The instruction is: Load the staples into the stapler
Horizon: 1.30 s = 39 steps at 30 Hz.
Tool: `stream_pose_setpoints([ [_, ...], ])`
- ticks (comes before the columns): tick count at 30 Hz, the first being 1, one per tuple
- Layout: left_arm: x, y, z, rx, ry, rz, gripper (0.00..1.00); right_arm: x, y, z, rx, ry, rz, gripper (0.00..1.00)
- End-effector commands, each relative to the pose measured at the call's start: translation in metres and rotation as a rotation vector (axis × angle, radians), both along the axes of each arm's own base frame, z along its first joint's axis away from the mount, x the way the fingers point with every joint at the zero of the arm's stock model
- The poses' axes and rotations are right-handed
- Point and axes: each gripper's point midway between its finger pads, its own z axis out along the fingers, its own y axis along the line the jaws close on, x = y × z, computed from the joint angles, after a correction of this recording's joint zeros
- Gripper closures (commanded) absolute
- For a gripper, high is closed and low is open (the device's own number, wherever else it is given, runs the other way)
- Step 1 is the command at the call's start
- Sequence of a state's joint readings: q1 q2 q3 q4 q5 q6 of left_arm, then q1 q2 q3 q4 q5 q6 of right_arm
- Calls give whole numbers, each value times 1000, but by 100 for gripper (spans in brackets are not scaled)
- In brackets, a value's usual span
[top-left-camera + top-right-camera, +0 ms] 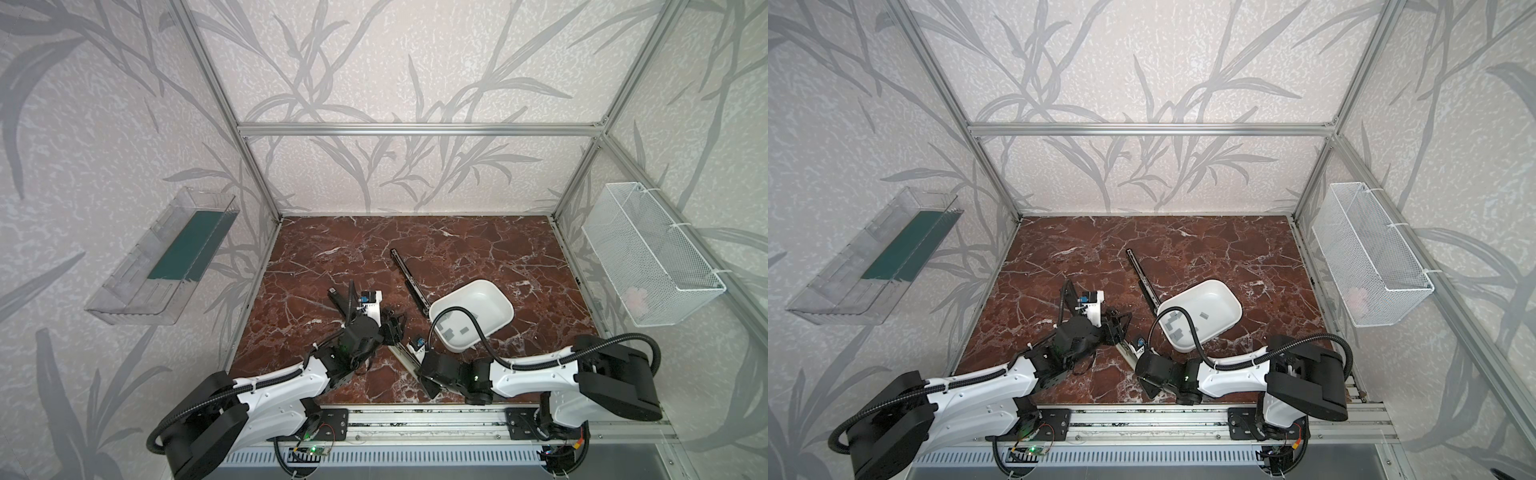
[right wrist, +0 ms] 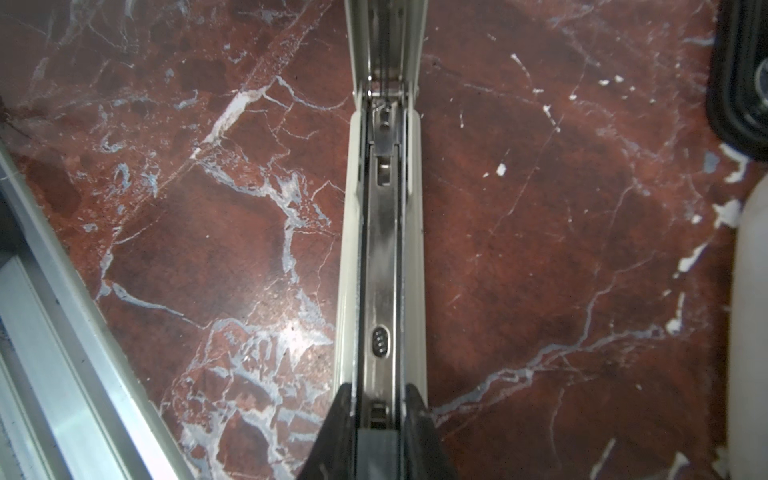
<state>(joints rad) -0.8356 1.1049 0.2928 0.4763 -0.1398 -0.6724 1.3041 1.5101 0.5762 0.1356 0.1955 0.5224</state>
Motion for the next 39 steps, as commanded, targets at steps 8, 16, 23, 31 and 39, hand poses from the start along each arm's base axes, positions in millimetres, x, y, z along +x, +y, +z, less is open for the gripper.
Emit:
stream_pose_setpoints([
  [8,-4,-13,8,60,-94,-41,35,-15,-2,14,64,81,-7,57],
  [16,-4,0,13,99,-147,16,35,-9,-33,30,218,168,-208,44],
  [23,-6,-5,16,116,-164,-17,36,-8,-44,32,349,255,-312,52],
  [31,-10,2,14,129,-173,-4,36,-8,-27,44,539,403,-332,51],
  [39,-11,2,15,143,-181,-14,37,-14,4,32,587,520,-303,52],
])
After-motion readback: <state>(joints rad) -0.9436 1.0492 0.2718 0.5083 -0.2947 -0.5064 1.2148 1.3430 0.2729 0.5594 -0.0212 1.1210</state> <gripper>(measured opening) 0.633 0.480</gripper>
